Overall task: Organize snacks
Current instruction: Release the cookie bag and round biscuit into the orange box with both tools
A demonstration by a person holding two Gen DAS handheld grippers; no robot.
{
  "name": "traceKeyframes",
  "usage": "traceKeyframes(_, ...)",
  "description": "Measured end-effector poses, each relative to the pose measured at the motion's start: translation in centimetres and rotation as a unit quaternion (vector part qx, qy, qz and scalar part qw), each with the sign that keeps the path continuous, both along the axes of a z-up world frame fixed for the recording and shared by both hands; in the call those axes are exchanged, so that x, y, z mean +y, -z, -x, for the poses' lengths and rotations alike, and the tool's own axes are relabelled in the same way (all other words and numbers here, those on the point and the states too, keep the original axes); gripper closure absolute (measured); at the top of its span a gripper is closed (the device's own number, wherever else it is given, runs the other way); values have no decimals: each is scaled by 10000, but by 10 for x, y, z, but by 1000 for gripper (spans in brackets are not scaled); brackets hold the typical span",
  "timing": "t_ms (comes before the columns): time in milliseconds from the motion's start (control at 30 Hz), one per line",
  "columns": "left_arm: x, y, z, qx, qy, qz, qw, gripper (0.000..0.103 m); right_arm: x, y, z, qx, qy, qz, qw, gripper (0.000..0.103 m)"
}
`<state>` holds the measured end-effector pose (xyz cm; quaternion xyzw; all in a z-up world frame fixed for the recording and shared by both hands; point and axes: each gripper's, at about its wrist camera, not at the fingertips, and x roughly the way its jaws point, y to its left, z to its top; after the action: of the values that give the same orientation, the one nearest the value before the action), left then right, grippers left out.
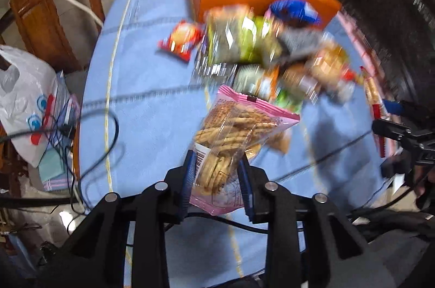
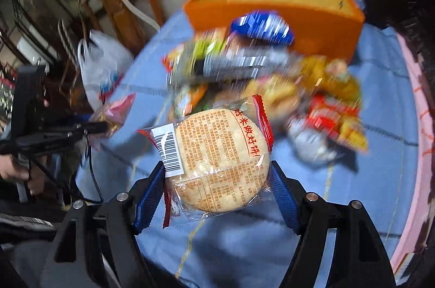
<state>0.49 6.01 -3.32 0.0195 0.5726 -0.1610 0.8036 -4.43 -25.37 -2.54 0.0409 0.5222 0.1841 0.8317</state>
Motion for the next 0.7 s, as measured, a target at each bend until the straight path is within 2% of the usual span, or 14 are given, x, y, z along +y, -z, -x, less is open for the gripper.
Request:
traceKeyframes(200, -29, -58, -62, -600, 31, 510, 9969, 73, -22, -51, -59, -801, 330, 15, 9962, 28)
traceKeyframes(333, -65, -84, -121, -933, 108, 688, 9932, 73, -35, -68, -113, -1165, 530, 75, 9917, 28)
traceKeyframes(433, -91, -86, -169, -896, 81, 796, 9928, 73, -45, -71, -160, -1216, 714, 45, 9900, 28)
traceKeyframes(533, -117, -78, -215, -779, 66, 740, 9942, 73, -47, -61, -210, -1101, 789, 62, 9908, 28)
traceKeyframes(633, -139, -61, -253, -678, -5, 490, 9965, 73, -47, -44, -246, -943, 870, 76, 9917, 27)
traceKeyframes(700, -144, -48, -272, -576, -169, 401, 9974, 72, -50, -27, -272, -658, 1006, -5, 9928, 25)
